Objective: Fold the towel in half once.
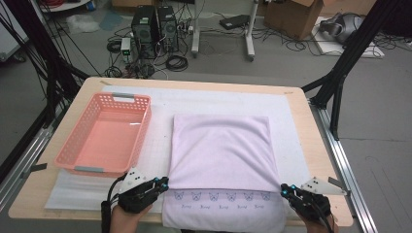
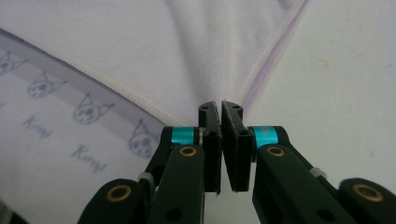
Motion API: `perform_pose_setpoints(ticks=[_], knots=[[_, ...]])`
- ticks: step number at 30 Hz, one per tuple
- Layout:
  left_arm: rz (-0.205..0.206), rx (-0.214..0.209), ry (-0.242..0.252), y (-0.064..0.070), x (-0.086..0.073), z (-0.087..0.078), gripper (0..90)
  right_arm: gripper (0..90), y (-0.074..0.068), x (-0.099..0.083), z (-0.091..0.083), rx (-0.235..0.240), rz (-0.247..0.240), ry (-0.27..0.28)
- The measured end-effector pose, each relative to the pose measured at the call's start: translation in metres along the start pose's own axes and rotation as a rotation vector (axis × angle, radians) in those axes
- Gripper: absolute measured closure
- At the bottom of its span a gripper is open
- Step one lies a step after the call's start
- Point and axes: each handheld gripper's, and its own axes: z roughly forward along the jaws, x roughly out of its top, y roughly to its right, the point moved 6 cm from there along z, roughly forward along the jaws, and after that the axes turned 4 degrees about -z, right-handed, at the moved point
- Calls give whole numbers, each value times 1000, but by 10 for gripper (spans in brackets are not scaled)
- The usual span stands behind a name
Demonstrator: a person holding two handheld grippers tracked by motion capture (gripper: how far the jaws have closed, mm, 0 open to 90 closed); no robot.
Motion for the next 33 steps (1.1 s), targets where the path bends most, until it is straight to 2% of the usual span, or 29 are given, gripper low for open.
perform_pose_setpoints(ticks=[16,23,27,29,31,33], knots=[[0,-17,4,30,-30,-40,857,866,-28,-24,-41,23,-15,10],[5,-33,-18,39,-45,-54,857,868,-40,-35,-56,42,-29,1],[12,-48,-35,41,-50,-55,849,868,-44,-42,-61,50,-26,-21],[19,-41,-28,40,-48,-53,788,849,-44,-44,-60,48,-13,-41],[7,-20,-20,36,-44,-49,606,713,-41,-45,-59,38,23,-39],[-2,-8,4,30,-38,-45,529,653,-37,-41,-58,31,54,-19]])
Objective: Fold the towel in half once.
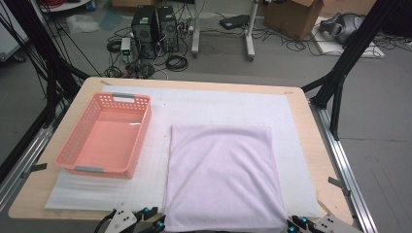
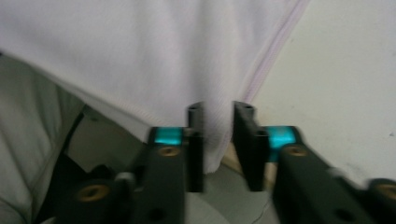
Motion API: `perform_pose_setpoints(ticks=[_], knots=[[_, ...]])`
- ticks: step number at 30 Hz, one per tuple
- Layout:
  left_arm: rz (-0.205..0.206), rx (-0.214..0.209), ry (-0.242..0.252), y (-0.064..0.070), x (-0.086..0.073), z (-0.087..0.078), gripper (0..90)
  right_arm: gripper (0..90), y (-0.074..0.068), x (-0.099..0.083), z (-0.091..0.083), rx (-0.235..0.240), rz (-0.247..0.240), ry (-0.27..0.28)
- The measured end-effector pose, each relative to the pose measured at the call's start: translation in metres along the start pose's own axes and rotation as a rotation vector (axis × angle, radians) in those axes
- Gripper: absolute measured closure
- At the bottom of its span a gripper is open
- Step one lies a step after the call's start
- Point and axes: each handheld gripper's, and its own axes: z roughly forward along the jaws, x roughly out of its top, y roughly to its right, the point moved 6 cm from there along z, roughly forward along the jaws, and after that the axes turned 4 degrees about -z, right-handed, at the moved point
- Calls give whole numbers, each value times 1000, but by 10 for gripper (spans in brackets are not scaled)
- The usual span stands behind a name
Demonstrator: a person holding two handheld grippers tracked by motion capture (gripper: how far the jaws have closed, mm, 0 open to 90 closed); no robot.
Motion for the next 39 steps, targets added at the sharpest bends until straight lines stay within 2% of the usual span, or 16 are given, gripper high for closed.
perform_pose_setpoints(ticks=[3,8,13,19,25,28,30,31,33,35,39], knots=[[-4,10,16,-9,10,10,503,631,5,7,4,-21,3,26],[-2,9,0,-22,22,34,508,630,15,22,24,-45,-5,40],[8,-7,-20,-28,33,62,501,633,25,35,46,-51,-7,34],[51,-26,-66,-31,41,91,500,634,36,53,72,-47,-10,34],[62,-45,-105,-38,49,114,499,635,44,71,100,-43,-28,16],[68,-43,-158,-39,48,123,501,650,47,77,112,-38,-40,-2],[98,-32,-176,-37,48,126,544,704,48,78,120,-30,-56,-24],[106,-13,-175,-36,48,127,592,754,49,78,123,-26,-64,-40],[129,4,-179,-36,48,127,711,834,49,77,127,-12,-71,-59],[137,4,-183,-36,48,128,836,870,50,79,128,-5,-78,-69],[132,-5,-168,-36,49,126,868,883,49,79,126,-6,-95,-67]])
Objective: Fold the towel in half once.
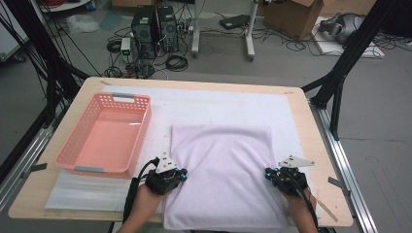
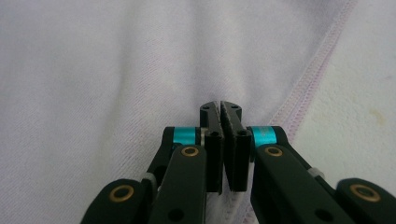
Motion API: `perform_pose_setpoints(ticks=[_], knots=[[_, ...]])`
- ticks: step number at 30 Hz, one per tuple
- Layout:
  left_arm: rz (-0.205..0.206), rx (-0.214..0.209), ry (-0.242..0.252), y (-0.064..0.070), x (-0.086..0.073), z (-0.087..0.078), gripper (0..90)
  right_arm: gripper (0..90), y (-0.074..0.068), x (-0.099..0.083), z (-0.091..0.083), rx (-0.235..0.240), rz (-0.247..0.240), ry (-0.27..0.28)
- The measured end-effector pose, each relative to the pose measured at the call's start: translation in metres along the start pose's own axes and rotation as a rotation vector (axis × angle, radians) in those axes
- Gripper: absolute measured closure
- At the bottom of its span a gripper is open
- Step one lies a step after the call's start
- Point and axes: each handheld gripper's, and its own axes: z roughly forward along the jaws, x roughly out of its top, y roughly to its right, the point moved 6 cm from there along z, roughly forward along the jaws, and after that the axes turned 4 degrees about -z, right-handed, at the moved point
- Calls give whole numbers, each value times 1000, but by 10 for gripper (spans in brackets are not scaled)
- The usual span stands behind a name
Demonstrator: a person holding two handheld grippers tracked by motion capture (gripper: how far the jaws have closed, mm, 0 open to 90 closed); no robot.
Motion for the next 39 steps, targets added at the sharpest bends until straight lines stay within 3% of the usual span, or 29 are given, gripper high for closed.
perform_pose_setpoints(ticks=[7,16,18,19,21,24,29,33,35,39], knots=[[-22,-41,16,0,-2,-17,873,886,-3,-2,-20,25,10,34],[-16,-114,-11,9,-11,-35,870,886,-12,-17,-40,81,6,-16],[-20,-125,-13,10,-12,-35,843,885,-14,-21,-41,85,4,-29],[-25,-129,-4,9,-10,-34,780,873,-14,-21,-41,89,9,-29],[-50,-117,33,6,-2,-33,595,771,-13,-19,-41,96,37,-7],[-84,-84,79,-4,13,-27,475,655,-5,-8,-39,83,60,59],[-116,-19,111,-29,30,-10,458,610,16,8,-27,46,92,105],[-141,22,111,-47,41,2,452,600,35,20,-18,40,154,148],[-148,47,130,-54,44,8,453,591,42,26,-10,23,152,137],[-167,81,106,-67,47,21,450,544,55,35,12,-13,155,106]])
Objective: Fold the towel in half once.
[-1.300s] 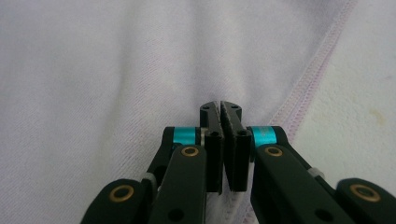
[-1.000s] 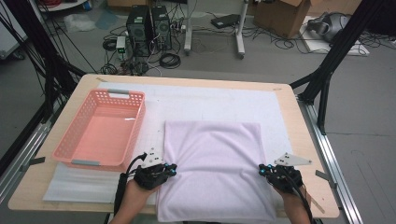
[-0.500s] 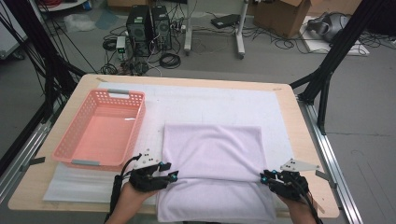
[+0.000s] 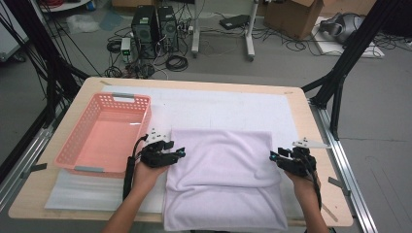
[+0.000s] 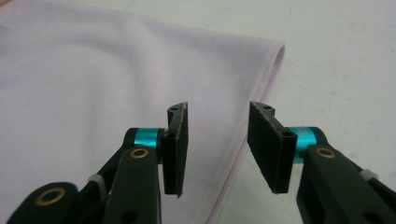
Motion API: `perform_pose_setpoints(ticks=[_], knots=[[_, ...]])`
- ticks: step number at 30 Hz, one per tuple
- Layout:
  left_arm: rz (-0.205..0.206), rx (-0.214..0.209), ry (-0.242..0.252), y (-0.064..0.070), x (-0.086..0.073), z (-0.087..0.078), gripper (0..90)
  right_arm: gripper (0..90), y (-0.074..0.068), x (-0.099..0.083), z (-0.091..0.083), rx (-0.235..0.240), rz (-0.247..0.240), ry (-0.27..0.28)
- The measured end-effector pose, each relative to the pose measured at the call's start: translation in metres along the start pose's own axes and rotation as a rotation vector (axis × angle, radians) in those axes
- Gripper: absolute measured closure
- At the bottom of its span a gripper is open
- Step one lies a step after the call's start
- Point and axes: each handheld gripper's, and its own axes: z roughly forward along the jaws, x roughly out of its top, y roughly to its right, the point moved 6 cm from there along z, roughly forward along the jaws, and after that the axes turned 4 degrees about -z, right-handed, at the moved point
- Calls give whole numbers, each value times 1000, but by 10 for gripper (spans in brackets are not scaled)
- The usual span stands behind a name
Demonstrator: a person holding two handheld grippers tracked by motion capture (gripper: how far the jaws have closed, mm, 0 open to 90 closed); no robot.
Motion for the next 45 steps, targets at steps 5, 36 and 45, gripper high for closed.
perform_pose_setpoints(ticks=[5,36,45], knots=[[31,54,1,-10,8,13,452,613,8,5,24,-36,-34,-56],[-101,138,-67,-30,13,40,829,839,16,13,55,-29,49,-77],[-116,132,-3,-30,24,33,846,866,24,18,44,-43,51,-8]])
